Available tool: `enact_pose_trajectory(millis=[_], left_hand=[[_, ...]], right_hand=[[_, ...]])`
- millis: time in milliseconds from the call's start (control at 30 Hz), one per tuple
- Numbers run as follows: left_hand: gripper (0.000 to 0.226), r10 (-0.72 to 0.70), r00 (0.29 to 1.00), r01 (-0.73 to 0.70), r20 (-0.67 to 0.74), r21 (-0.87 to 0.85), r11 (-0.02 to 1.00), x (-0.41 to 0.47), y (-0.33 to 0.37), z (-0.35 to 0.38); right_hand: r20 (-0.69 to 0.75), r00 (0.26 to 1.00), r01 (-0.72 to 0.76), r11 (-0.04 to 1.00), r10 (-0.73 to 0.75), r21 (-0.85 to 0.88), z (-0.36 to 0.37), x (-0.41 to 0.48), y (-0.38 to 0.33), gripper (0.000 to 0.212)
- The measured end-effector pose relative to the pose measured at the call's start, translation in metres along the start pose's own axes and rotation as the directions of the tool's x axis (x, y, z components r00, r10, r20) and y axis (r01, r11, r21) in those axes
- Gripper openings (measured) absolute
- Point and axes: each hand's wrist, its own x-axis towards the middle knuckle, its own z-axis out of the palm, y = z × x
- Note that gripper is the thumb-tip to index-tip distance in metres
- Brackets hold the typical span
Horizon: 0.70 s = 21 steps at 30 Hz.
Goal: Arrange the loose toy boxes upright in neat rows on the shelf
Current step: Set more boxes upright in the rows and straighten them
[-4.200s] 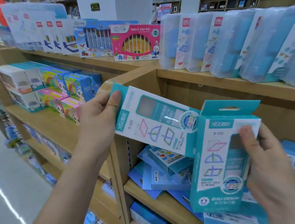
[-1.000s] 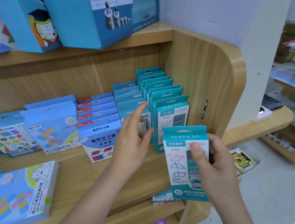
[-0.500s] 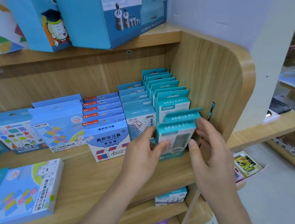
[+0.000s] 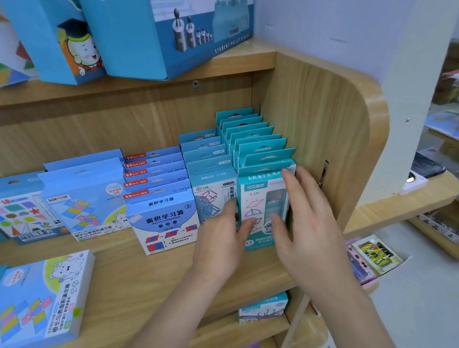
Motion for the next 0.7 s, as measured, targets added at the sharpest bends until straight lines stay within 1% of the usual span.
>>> enact_pose_trajectory(millis=[100, 167, 300, 400, 500, 600, 667, 700], left_hand=[[0.026, 0.042, 0.999, -0.042, 0.021, 0.018, 0.999, 0.000, 0.004, 0.003], [0.026, 0.055, 0.998, -0.056, 0.036, 0.037, 0.998, 0.000, 0.007, 0.004], [0.034, 0.078, 0.995, -0.084, 0.056, 0.121, 0.989, 0.000, 0.006, 0.005], [0.046, 0.042, 0.996, -0.050, 0.076, 0.108, 0.993, -0.001, 0.007, 0.008], [0.054, 0.003, 0.994, -0.012, 0.107, 0.092, 0.996, -0.004, 0.012, 0.011], [0.057, -0.021, 0.990, 0.003, 0.142, 0.124, 0.992, -0.007, 0.015, 0.013], [0.058, -0.017, 0.986, -0.014, 0.169, 0.185, 0.983, -0.008, 0.016, 0.013], [0.058, -0.010, 0.983, -0.030, 0.181, 0.214, 0.976, -0.007, 0.016, 0.014]], right_hand=[[0.030, 0.997, 0.080, 0.988, -0.076, -0.132, -0.001, 0.014, -0.007, 0.065], [0.080, 0.990, 0.134, 0.967, -0.120, -0.214, -0.004, 0.027, -0.008, 0.063], [0.171, 0.967, 0.239, 0.907, -0.189, -0.347, -0.006, 0.056, -0.005, 0.058], [0.278, 0.943, 0.299, 0.837, -0.185, -0.458, -0.005, 0.071, -0.004, 0.059], [0.343, 0.929, 0.305, 0.809, -0.137, -0.503, -0.010, 0.079, -0.013, 0.062], [0.352, 0.928, 0.316, 0.763, -0.125, -0.563, -0.014, 0.083, -0.025, 0.057], [0.330, 0.934, 0.319, 0.727, -0.135, -0.608, -0.015, 0.085, -0.027, 0.055], [0.315, 0.939, 0.312, 0.728, -0.138, -0.611, -0.015, 0.085, -0.027, 0.055]])
